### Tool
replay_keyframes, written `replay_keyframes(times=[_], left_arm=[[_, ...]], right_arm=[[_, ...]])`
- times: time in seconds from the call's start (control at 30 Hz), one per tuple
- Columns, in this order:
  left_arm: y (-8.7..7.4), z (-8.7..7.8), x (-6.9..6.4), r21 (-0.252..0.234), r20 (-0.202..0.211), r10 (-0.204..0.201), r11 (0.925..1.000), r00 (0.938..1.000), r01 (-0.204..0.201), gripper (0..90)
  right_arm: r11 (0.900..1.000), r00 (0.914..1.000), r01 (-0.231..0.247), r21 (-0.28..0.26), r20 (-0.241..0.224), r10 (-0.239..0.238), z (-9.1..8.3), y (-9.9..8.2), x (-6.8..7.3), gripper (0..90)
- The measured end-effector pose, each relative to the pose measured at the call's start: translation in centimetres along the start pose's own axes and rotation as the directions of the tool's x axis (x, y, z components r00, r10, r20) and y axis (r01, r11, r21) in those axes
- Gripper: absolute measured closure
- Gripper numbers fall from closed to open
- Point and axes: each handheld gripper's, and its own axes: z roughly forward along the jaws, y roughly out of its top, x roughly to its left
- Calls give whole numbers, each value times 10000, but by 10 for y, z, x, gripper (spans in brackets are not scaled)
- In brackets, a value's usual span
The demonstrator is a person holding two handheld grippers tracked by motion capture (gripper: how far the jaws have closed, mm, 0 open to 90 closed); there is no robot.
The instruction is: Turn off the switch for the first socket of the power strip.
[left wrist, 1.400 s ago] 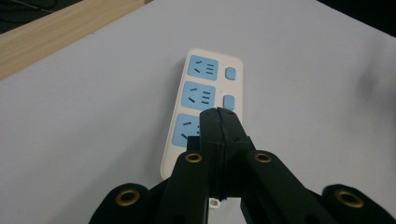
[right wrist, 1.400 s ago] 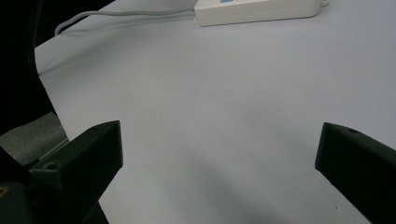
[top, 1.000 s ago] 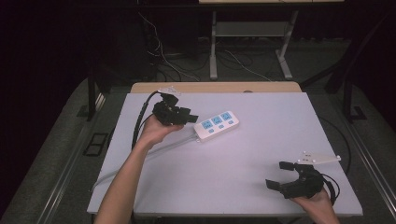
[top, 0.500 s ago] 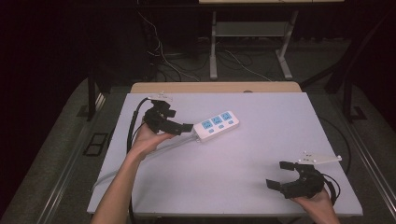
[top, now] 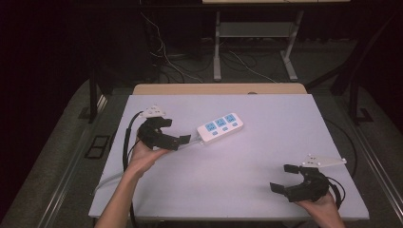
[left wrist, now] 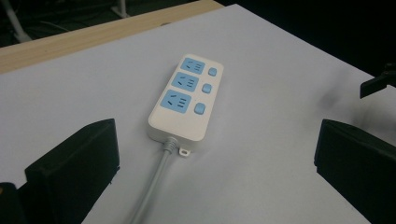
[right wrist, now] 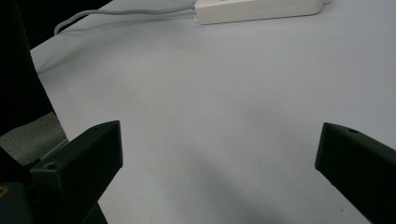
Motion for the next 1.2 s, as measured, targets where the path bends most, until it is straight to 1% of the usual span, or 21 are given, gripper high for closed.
replay_keyframes(times=[0.17, 0.23, 0.37, 0.5, 0.67, 0.83, 0.97, 1.03, 1.2], left_arm=[[-11, -4, -8, -129, 51, 128, 9998, 9999, -127, 0], [-16, -6, -11, -218, 85, 112, 9997, 9999, -110, 0], [-25, -9, -16, -322, -52, 201, 9993, 9998, -202, 0], [-37, -10, -19, -361, 68, 107, 9993, 9999, -105, 0], [-57, -9, -24, -291, 215, -4, 9996, 9998, 10, 0], [-75, -9, -25, -227, 239, -143, 9996, 9996, 148, 0], [-84, -10, -26, -205, 236, -198, 9996, 9995, 203, 0], [-88, -11, -26, -159, 401, -288, 9994, 9988, 295, 0], [-98, -10, -25, -68, 519, -429, 9990, 9977, 433, 0]], right_arm=[[10000, 10000, -9, 6, 2, 9, 0, 0, 1, 5], [10000, 10000, -14, 17, 3, 14, 0, 0, 1, 6], [10000, 10000, -4, 32, -7, 4, 0, 0, 1, 6], [10000, 10000, 5, 37, -9, -5, 0, 0, 1, 6], [10000, 10000, 0, 25, -20, 0, 1, 0, 1, 5], [10000, 10000, 19, 39, -33, -19, 1, 0, 2, 5], [10000, 10000, 0, 36, -35, 0, 1, 0, 2, 6], [10000, 10000, 7, 34, -33, -7, 1, -1, 2, 5], [10000, 10000, 7, 48, -45, -7, 1, -1, 2, 5]])
